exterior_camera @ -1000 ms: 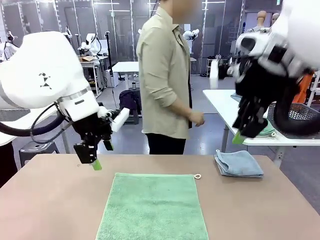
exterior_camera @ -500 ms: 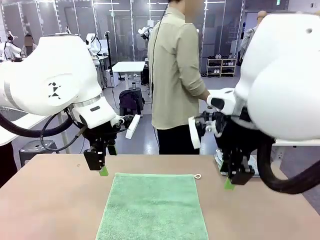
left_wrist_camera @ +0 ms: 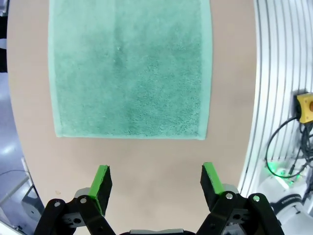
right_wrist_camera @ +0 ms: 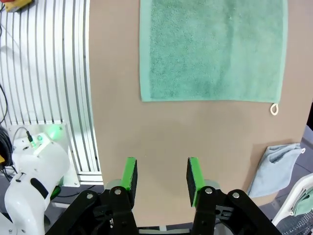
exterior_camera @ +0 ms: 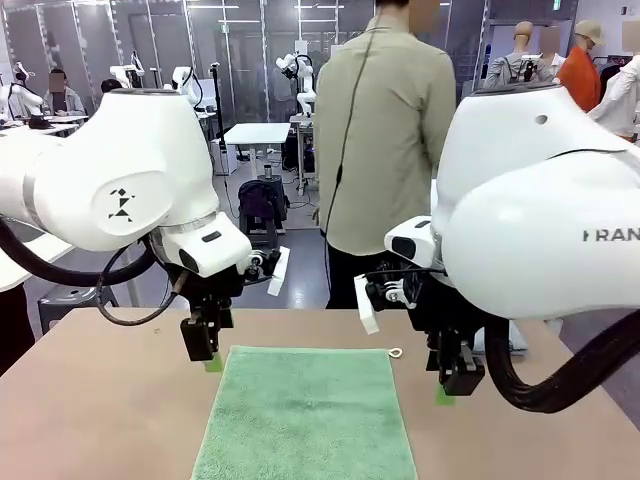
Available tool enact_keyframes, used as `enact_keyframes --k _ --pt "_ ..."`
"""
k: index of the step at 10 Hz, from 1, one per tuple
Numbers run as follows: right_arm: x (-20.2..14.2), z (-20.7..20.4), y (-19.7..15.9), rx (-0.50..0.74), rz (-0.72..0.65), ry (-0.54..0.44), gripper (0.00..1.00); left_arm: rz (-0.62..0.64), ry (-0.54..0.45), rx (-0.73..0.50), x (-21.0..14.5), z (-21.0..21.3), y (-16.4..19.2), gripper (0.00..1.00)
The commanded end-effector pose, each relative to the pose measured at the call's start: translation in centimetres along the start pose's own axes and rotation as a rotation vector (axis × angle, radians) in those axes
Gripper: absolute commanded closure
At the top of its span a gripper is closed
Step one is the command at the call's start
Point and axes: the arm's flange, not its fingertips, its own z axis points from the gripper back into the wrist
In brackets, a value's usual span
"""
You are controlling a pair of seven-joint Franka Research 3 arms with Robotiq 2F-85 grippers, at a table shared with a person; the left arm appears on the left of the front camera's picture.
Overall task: Fold the towels and place them in the basket.
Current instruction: When a person lays out a Towel with hook on the table, fold it in half twice.
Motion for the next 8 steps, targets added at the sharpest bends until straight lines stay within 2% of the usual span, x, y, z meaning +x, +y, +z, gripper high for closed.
enact_keyframes --k 1,2,3,8 --pt "0.64 0.11 -0.68 -0.008 -0.028 0.009 0.47 0.029 0.053 -0.001 0.07 -0.35 -0.30 0.07" --pt "0.00 0.00 0.00 0.000 0.000 0.000 0.47 0.023 0.066 0.000 0.04 -0.45 -0.22 0.07" --pt "0.00 0.00 0.00 0.000 0.000 0.000 0.47 0.003 0.009 -0.004 0.02 -0.19 -0.09 0.07" --pt "0.11 0.02 -0.17 0.001 -0.002 0.000 0.47 0.005 0.018 -0.005 -0.03 -0.29 -0.09 0.07"
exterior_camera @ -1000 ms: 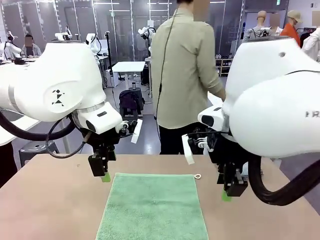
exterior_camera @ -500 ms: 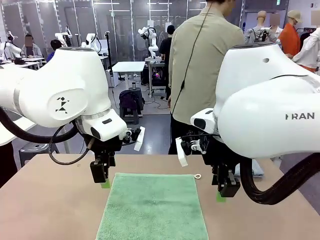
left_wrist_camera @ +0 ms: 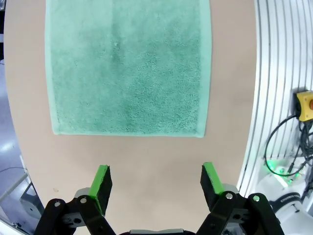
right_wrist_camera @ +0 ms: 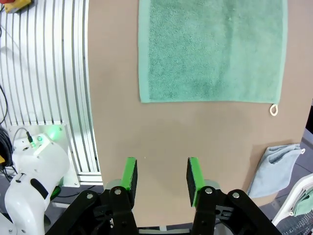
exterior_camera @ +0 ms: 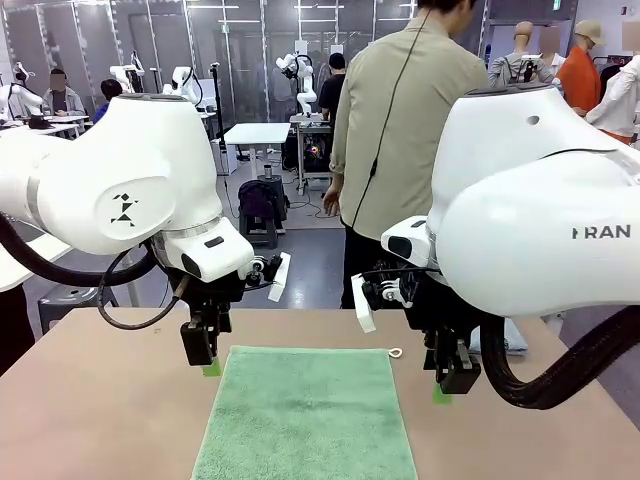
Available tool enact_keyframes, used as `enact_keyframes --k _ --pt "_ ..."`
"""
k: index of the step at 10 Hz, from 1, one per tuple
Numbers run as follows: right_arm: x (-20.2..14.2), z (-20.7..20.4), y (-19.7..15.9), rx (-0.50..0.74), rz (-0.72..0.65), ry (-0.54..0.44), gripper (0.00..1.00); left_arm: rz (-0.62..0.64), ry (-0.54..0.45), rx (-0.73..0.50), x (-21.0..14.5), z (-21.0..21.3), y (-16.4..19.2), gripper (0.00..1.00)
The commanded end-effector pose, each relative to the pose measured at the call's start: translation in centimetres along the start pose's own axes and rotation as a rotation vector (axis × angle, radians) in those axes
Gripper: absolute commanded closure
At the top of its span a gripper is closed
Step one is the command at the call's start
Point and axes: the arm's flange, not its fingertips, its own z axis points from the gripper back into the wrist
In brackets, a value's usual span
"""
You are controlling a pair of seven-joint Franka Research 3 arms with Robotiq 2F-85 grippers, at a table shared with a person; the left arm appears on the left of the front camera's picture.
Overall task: Fold the towels and place them in the basket.
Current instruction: When a person lays out a Towel with hook on the table, fold it in half twice.
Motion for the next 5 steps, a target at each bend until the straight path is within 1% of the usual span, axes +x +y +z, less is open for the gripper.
enact_keyframes --k 1,2,5 --pt "0.0 -0.4 0.8 0.011 0.007 -0.012 0.47 0.001 0.034 0.028 -0.4 -0.4 -1.5 0.07" --pt "-0.1 -0.9 1.1 0.027 0.000 -0.014 0.47 0.010 0.031 0.000 -1.0 -1.1 -2.0 0.07" --pt "0.3 -2.2 2.0 0.005 -0.020 -0.008 0.47 -0.008 0.026 -0.022 -2.0 -2.4 -4.5 0.07"
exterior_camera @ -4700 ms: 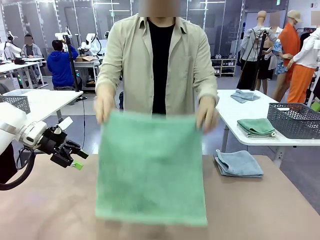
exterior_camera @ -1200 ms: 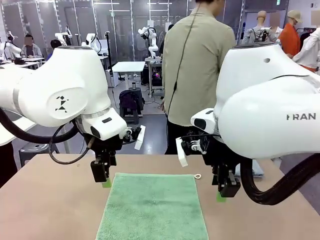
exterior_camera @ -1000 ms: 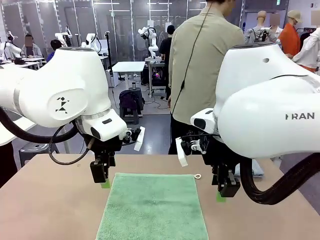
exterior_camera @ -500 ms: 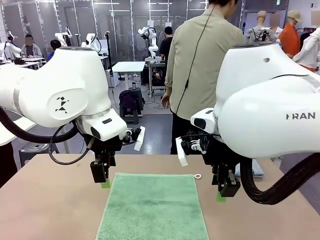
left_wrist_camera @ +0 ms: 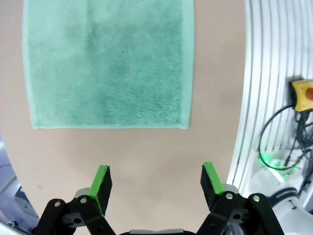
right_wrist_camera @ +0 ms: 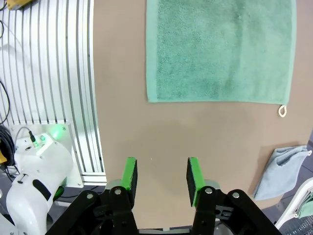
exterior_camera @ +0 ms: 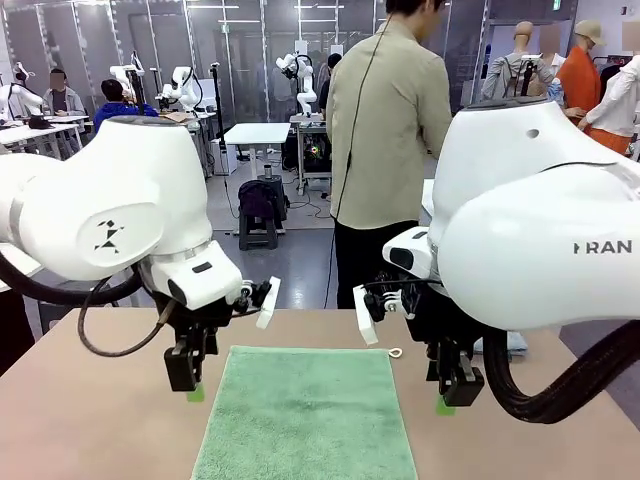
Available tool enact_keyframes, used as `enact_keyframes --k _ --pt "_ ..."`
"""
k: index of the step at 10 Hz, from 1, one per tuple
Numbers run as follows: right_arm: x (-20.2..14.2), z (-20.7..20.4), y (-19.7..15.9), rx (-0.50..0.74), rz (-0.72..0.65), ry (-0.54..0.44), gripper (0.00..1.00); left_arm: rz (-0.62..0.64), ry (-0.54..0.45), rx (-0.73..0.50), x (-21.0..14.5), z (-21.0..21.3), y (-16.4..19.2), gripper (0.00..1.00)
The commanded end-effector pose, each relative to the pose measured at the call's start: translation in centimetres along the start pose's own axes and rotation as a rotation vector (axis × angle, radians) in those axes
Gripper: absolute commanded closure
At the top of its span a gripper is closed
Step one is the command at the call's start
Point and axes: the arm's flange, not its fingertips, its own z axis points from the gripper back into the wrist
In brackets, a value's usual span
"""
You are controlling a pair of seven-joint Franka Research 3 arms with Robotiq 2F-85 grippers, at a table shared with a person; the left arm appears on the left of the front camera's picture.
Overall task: Fold the towels and place them in the basket.
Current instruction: When a person lays out a Towel with hook on the table, fold it in half twice.
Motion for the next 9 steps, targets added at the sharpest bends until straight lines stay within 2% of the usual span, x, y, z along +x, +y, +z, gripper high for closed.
enact_keyframes --k 1,2,3,4,6,9 --pt "0.7 -1.6 1.6 -0.015 -0.028 -0.013 0.47 -0.002 -0.021 0.008 -0.5 -0.7 -2.5 0.07" --pt "0.8 -2.6 2.1 0.001 -0.044 -0.013 0.34 -0.001 -0.024 0.006 -0.5 -1.3 -3.5 0.07" --pt "1.0 -3.5 2.4 -0.010 -0.066 -0.015 0.27 0.004 -0.032 0.008 -0.5 -1.9 -4.5 0.07" --pt "1.3 -4.6 2.7 -0.011 -0.086 -0.021 0.14 0.014 -0.034 0.017 -0.4 -2.5 -5.4 0.07" --pt "1.9 -6.3 2.8 -0.011 -0.102 -0.059 0.00 0.034 -0.044 0.014 -0.8 -3.9 -5.9 0.07" --pt "2.6 -8.9 2.6 0.013 -0.134 -0.048 0.00 0.046 -0.046 0.018 -0.9 -7.2 -5.7 0.07"
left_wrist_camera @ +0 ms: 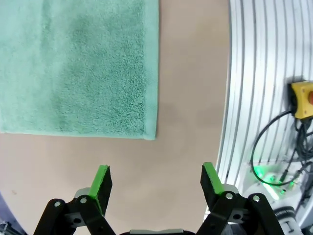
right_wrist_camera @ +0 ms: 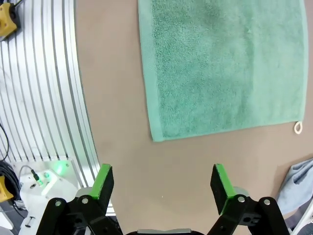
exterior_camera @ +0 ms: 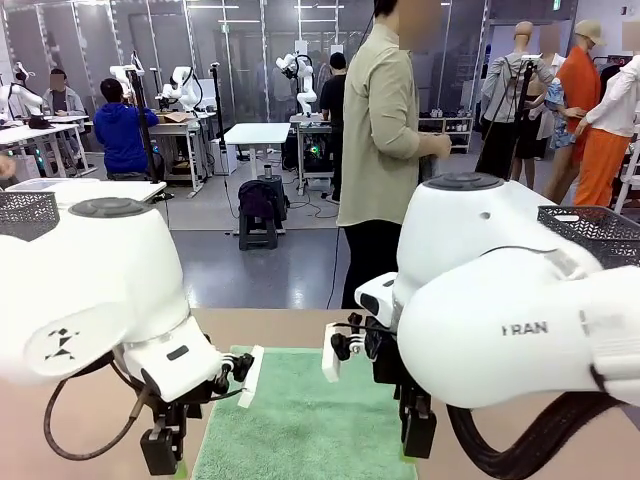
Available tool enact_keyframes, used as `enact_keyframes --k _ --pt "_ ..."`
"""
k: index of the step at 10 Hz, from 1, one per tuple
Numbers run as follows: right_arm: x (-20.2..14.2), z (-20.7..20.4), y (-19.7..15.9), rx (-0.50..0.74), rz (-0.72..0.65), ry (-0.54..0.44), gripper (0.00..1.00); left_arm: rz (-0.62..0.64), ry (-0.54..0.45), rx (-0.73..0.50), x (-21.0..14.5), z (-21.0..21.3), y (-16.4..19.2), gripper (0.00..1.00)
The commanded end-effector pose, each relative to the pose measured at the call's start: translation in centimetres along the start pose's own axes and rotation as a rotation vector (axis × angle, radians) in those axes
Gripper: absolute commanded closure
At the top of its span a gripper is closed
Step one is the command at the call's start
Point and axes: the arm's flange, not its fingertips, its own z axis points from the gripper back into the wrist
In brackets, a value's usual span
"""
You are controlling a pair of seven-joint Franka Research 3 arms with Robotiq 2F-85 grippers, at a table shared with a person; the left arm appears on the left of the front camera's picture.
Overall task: Fold the towels and place them in the basket.
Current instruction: When a person lays out a Towel with hook on the table, fold it in half twice.
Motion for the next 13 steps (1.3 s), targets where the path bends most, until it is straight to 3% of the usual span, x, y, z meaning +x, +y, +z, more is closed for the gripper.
enact_keyframes --k 1,6,13 --pt "-1.2 -3.5 1.8 0.022 -0.030 0.005 0.00 0.022 -0.022 0.003 0.5 -2.1 0.2 0.07" --pt "-2.1 -6.3 2.6 0.072 -0.001 0.082 0.00 0.021 -0.022 -0.022 0.9 -3.9 0.1 0.07" --pt "-3.8 -10.8 2.2 0.087 0.025 0.098 0.00 -0.009 -0.047 -0.045 -0.1 -7.1 0.3 0.07"
